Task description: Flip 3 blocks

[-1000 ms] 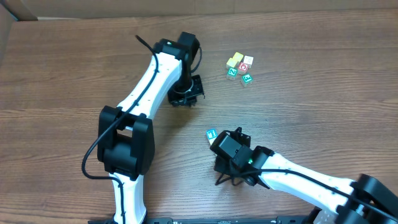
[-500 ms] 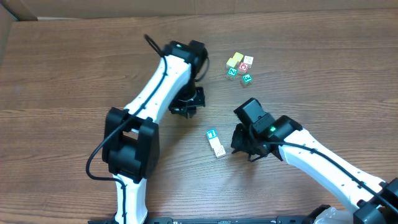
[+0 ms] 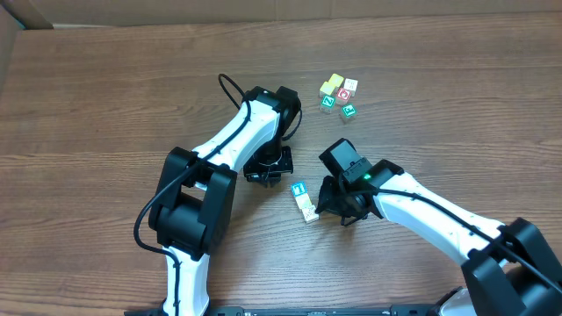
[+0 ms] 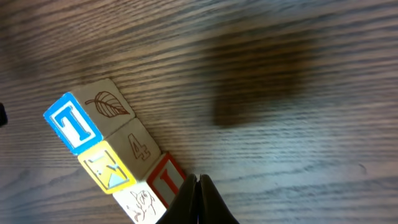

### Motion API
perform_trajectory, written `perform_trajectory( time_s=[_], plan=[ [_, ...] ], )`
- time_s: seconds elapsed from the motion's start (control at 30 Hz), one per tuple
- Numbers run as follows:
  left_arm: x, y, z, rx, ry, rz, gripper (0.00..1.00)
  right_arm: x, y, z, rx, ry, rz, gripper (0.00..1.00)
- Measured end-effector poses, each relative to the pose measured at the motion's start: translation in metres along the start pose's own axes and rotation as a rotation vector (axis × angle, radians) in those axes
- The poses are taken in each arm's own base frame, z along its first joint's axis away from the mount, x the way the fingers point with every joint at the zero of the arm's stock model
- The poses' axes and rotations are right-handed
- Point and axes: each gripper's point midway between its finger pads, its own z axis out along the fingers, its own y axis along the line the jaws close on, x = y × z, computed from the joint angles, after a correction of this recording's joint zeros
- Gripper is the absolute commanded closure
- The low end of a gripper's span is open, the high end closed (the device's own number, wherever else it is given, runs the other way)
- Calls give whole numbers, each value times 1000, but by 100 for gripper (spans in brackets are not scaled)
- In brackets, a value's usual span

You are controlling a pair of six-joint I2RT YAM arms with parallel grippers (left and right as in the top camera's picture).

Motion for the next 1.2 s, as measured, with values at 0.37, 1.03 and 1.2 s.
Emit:
perform_trajectory(
  time_s=[0.37, 1.03, 1.2],
  plan=[
    [-3, -20, 11, 109, -1, 2, 96, 8, -1, 15, 27, 31, -19, 96],
    [8, -35, 21, 210, 59, 7, 96, 18, 7, 15, -16, 86, -17, 96],
    [8, -36, 21, 213, 57, 8, 96, 18, 7, 15, -18, 89, -17, 96]
  ],
)
